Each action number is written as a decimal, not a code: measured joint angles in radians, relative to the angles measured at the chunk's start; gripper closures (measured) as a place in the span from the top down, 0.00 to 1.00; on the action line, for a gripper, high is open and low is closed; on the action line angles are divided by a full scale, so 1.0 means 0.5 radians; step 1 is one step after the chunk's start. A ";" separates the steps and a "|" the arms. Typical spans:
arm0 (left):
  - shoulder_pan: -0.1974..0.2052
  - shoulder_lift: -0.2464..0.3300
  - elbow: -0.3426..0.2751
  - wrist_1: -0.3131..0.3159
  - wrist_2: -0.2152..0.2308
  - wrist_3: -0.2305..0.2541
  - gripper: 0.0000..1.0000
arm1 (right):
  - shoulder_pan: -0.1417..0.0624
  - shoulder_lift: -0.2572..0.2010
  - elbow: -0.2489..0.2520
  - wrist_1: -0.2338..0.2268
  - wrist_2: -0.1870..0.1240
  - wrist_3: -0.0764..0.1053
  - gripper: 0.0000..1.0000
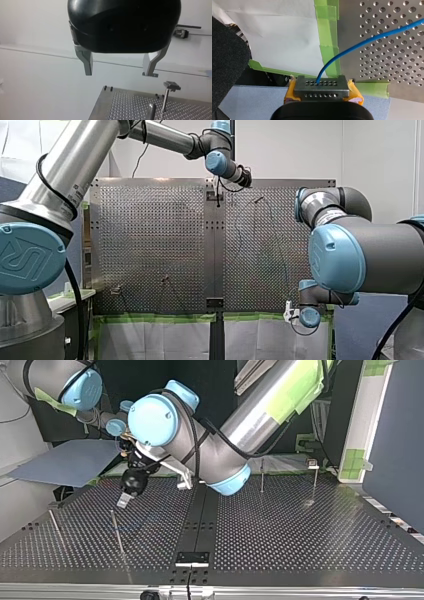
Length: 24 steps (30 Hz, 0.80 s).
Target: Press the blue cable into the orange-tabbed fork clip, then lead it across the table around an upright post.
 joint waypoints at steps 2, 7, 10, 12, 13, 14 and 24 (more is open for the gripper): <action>-0.001 0.000 0.000 0.002 0.036 0.036 1.00 | 0.002 0.000 0.000 0.000 0.000 0.000 0.00; -0.001 -0.029 0.000 0.003 0.117 0.090 1.00 | 0.007 0.000 0.000 0.001 0.000 0.000 0.00; -0.002 -0.077 0.000 0.001 0.131 0.098 1.00 | 0.009 0.000 0.000 0.001 -0.001 0.000 0.00; -0.005 -0.106 0.001 0.002 0.129 0.100 1.00 | 0.010 0.000 0.000 0.001 -0.002 0.000 0.00; -0.005 -0.114 0.001 0.003 0.127 0.100 1.00 | 0.010 0.000 -0.001 0.001 -0.002 0.000 0.00; -0.003 -0.121 0.000 0.004 0.122 0.100 1.00 | 0.010 0.000 -0.001 0.001 -0.003 0.000 0.00; -0.007 -0.128 0.001 0.004 0.050 0.101 1.00 | 0.011 0.000 -0.007 0.002 -0.003 0.002 0.00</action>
